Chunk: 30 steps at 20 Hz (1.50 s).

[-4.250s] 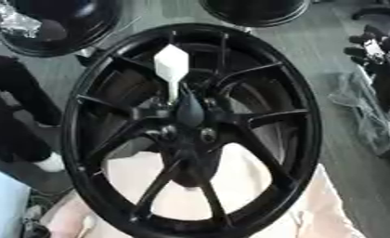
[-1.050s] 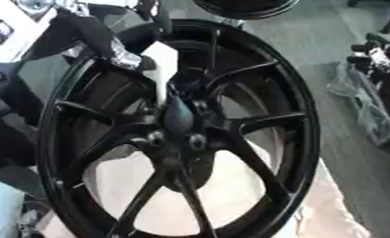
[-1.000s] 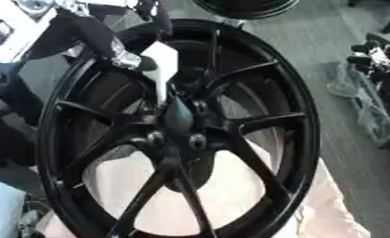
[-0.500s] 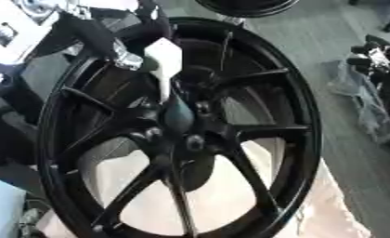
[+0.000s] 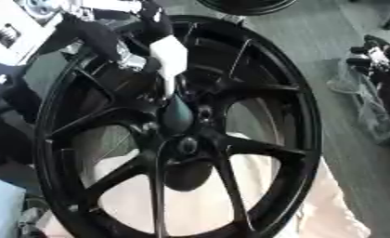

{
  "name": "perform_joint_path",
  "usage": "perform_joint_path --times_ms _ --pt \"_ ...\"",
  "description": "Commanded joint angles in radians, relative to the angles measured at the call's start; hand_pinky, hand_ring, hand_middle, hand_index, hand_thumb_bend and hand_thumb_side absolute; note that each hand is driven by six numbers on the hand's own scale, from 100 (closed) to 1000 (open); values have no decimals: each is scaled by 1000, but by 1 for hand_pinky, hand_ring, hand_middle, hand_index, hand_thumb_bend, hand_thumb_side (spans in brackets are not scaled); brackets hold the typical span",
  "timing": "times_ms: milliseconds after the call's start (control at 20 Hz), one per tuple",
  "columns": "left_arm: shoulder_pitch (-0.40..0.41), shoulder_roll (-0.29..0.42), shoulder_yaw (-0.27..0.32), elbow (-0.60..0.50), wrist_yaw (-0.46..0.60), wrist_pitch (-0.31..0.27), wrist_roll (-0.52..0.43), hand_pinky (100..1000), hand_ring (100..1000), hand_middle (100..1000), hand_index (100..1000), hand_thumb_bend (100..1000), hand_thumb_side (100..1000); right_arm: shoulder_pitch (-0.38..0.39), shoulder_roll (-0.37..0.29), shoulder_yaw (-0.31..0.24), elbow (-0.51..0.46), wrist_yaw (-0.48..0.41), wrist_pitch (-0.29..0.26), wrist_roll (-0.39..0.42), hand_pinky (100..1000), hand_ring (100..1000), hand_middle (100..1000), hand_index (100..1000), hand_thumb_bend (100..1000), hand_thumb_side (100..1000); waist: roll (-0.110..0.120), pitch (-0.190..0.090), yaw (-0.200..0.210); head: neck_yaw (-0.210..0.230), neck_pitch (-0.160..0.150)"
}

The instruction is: Pull the pin out of the wheel hub.

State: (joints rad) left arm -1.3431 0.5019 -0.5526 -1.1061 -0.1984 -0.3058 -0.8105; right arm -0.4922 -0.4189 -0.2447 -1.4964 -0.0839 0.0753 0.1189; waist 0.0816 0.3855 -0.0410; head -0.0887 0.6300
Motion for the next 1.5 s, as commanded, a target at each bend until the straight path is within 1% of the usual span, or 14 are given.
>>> perform_joint_path --times_ms 50,400,450,650,1200,1300,1500 --pt "-22 12 1 -25 16 -89 -96 914 895 825 816 330 501 -11 -21 2 -17 6 6 1 954 825 804 947 100 691 -3 -19 -2 4 -11" --pt "-27 9 -8 -46 43 -71 -96 913 894 826 819 318 521 -13 -20 5 -14 15 13 5 955 824 803 945 100 696 -1 -18 -4 6 -10" --pt "-28 8 -8 -48 47 -68 -96 913 894 827 819 302 533 -13 -20 5 -14 15 15 4 955 824 803 945 100 697 0 -18 -5 6 -10" --pt "-30 6 -14 -56 52 -59 -96 914 895 828 817 306 528 -15 -20 5 -15 15 18 4 955 824 803 945 100 701 1 -18 -7 6 -13" --pt "-26 2 -22 -44 29 -68 -96 905 883 807 810 290 520 -19 -20 3 -19 10 28 -8 956 825 803 946 100 709 3 -16 -12 6 -13" --pt "-26 0 -24 -43 27 -71 -96 903 881 805 810 291 499 -20 -20 3 -19 10 29 -9 956 825 803 946 100 711 4 -16 -13 6 -13" --pt "-27 -3 -27 -44 32 -73 -96 896 867 783 763 296 417 -21 -20 3 -19 11 33 -11 957 825 802 945 100 714 5 -15 -14 5 -13"
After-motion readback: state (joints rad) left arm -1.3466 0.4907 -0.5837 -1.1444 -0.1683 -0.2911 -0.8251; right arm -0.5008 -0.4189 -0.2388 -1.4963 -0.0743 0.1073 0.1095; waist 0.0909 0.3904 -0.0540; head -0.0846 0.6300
